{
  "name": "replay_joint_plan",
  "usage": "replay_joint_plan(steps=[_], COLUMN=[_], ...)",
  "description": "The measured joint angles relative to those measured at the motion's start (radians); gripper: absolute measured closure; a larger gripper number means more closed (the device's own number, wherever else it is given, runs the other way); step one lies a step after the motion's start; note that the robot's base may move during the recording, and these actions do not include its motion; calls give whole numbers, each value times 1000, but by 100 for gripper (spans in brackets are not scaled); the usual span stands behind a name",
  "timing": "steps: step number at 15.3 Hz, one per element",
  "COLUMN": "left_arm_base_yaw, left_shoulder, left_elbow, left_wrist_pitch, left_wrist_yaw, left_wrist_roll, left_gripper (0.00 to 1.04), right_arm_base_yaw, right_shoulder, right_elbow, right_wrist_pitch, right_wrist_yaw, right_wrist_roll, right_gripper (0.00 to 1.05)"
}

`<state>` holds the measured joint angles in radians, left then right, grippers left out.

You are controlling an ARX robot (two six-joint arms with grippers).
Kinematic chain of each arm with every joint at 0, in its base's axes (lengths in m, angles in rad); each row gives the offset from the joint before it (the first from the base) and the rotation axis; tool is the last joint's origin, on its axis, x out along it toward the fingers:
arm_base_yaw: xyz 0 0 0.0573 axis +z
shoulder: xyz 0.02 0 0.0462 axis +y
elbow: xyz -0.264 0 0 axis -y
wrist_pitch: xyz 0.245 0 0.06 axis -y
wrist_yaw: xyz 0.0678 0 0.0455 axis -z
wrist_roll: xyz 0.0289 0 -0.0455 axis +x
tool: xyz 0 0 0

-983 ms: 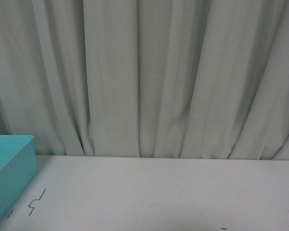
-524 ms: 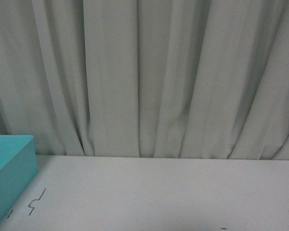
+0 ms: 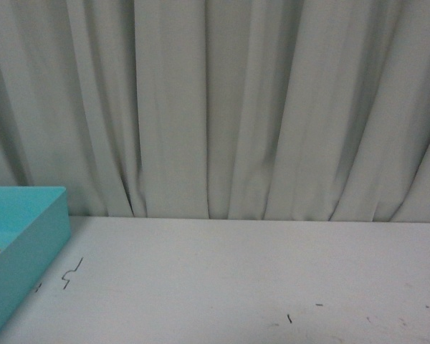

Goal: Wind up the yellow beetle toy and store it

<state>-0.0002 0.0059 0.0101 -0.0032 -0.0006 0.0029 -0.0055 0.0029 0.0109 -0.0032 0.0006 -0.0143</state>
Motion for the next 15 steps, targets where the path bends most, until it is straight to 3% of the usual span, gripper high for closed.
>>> replay_joint_plan(steps=[15], left_arm_base_yaw=[0], left_shoulder=[0], left_elbow=[0], left_wrist_pitch=[1], left_wrist_yaw=[0], left_wrist_roll=[0], left_gripper=[7], right_arm_base_yaw=[0], right_shoulder=[0], right_elbow=[0], right_wrist_pitch=[0], right_wrist_yaw=[0], right_wrist_roll=[0], right_gripper=[7])
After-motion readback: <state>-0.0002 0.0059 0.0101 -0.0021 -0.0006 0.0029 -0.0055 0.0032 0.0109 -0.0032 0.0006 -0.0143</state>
